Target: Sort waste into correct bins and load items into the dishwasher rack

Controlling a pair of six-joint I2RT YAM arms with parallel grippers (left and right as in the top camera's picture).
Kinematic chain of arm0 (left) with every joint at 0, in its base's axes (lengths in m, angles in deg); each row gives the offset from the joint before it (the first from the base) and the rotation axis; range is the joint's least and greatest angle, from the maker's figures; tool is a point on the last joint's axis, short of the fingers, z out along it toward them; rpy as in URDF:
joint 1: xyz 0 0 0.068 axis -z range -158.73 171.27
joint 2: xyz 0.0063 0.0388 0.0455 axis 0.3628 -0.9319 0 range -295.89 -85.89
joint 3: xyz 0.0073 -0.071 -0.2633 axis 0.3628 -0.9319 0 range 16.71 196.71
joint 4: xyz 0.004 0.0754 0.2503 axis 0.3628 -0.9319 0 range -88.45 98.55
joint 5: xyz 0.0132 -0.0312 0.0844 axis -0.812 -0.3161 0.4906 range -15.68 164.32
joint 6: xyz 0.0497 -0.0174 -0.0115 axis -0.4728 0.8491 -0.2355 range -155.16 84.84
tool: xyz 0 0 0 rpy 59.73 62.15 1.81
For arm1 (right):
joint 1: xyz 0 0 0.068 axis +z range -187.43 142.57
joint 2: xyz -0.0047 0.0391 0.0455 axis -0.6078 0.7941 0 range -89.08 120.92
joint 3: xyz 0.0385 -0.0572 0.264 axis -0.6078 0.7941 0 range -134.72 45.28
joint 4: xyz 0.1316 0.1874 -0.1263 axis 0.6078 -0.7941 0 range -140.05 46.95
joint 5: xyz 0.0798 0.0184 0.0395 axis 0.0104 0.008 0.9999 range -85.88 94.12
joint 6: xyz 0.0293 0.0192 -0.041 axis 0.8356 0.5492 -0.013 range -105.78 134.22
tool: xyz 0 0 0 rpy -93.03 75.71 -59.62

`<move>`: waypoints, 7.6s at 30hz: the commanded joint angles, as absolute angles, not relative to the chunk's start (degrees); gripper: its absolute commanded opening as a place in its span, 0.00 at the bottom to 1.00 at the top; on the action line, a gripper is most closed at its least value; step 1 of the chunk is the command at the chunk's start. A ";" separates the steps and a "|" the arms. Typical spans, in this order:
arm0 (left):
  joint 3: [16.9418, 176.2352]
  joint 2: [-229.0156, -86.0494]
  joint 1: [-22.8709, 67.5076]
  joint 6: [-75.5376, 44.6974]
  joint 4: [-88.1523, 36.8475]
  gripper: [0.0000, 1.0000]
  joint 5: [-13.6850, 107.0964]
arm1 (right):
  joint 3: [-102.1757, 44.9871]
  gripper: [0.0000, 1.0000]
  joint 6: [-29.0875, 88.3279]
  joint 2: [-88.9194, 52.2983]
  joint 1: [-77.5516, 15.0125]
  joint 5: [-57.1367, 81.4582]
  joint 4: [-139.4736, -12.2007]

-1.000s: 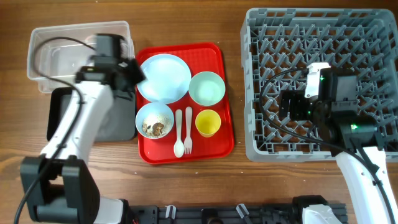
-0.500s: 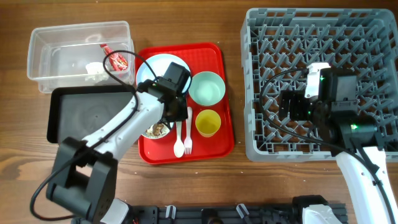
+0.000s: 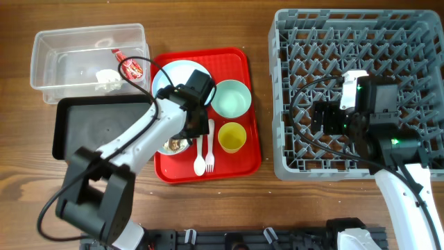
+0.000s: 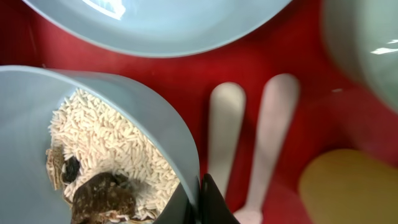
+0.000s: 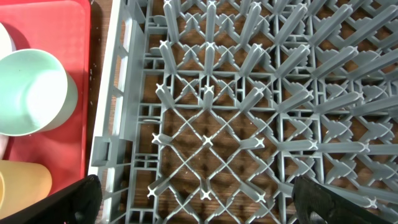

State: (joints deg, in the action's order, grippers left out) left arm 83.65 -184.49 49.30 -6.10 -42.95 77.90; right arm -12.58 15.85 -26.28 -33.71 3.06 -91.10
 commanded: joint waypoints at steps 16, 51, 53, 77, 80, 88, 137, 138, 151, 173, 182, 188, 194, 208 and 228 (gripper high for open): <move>84.76 -178.31 1.63 -42.71 -45.09 0.04 18.69 | -13.87 1.00 15.87 -25.91 -33.53 4.19 -91.32; 84.04 -192.97 -15.33 -30.21 -53.01 0.04 -14.76 | -13.87 1.00 15.85 -25.91 -33.53 4.19 -91.32; 84.04 -192.91 -15.35 -32.37 -51.48 0.04 -7.52 | -13.87 1.00 15.85 -25.93 -33.53 4.19 -91.34; 87.76 -186.61 37.76 -20.55 -17.79 0.04 70.57 | -13.85 1.00 15.87 -25.91 -33.53 4.22 -91.15; 87.76 -191.53 38.92 -20.55 -15.19 0.07 70.57 | -13.87 1.00 15.92 -25.93 -33.53 4.22 -91.41; 89.24 -180.52 40.06 -20.52 -26.47 0.60 55.65 | -13.87 1.00 15.87 -25.91 -33.53 4.19 -91.34; 90.88 -186.90 42.13 2.58 -2.34 0.28 -2.60 | -13.87 0.57 13.16 -9.69 -33.53 76.26 -54.76; 90.88 -186.90 41.54 0.63 -2.54 0.35 1.64 | -13.85 0.57 13.14 -9.69 -33.53 71.58 -56.31; 90.88 -179.66 28.54 -13.75 -39.13 0.75 64.58 | -30.40 0.56 23.89 -14.80 -51.48 8.37 -115.72; 90.88 -179.66 28.54 -13.73 -39.96 0.77 64.58 | -34.44 0.98 23.19 -3.94 -52.57 13.44 -112.44; 90.88 -172.54 28.38 -5.97 -47.80 0.80 73.15 | -34.88 0.90 18.93 -3.70 -23.46 21.40 -90.54; 90.88 -170.68 28.38 -5.95 -47.85 0.82 73.96 | -34.88 0.84 22.54 10.29 -13.20 11.80 -85.36; 90.88 -170.68 28.38 -5.95 -47.85 0.85 73.96 | -34.88 0.54 31.19 24.06 -11.92 10.14 -82.71; 90.88 -170.68 28.38 -5.95 -47.83 0.85 73.96 | -37.65 0.04 31.98 11.49 -12.05 -7.43 -81.18; 90.88 -170.68 28.38 -5.95 -47.02 0.86 73.96 | -37.63 0.04 -1.26 12.10 -22.56 -57.92 -39.22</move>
